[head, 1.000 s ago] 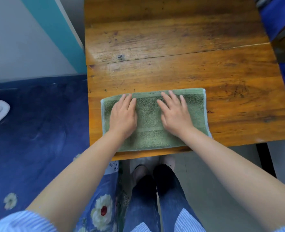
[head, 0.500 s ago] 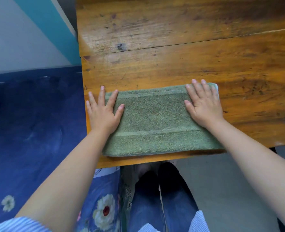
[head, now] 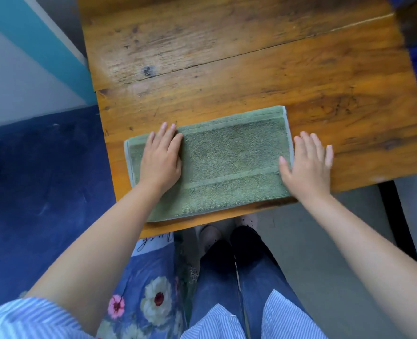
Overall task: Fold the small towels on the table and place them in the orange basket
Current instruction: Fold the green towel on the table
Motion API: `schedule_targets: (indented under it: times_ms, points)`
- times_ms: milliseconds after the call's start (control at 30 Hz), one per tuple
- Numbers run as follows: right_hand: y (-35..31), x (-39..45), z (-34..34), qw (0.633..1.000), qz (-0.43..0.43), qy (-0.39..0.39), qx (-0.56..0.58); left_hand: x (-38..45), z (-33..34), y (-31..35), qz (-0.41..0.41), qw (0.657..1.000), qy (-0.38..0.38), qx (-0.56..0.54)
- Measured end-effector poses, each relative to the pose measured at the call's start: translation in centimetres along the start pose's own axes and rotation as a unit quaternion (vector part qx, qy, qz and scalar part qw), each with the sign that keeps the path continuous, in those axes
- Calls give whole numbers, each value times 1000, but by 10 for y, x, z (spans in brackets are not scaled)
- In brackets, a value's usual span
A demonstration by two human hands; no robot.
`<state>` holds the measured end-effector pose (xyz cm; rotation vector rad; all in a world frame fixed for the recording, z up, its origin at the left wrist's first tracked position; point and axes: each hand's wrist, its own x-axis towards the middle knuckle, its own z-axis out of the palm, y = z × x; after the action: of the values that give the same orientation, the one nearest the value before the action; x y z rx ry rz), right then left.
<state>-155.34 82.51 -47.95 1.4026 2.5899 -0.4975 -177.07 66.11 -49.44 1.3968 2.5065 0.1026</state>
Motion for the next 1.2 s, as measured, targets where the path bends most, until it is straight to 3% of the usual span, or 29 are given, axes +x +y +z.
schedule_targets:
  times_ms: [200, 333, 500, 767, 900, 1033, 1200]
  points:
    - [-1, -42, 14, 997, 76, -13, 6, 31, -6, 59, 112, 992, -56, 0]
    - [-7, -38, 12, 979, 147, -78, 118, 56, -10, 95, 118, 991, -64, -1]
    - [-1, -36, 7, 960, 184, -87, 193, 90, -21, 136, 104, 986, -125, 21]
    - [38, -14, -9, 945, 178, -115, 251, 144, -34, 193, 80, 968, -222, -89]
    - [69, 14, -30, 938, 165, -123, 278, 173, -52, 205, 96, 961, -249, -78]
    - [95, 49, -69, 952, 101, -92, 276, 197, -81, 214, 158, 962, -221, 25]
    - [110, 89, -119, 980, 11, 35, 195, 210, -115, 220, 223, 962, -136, 86]
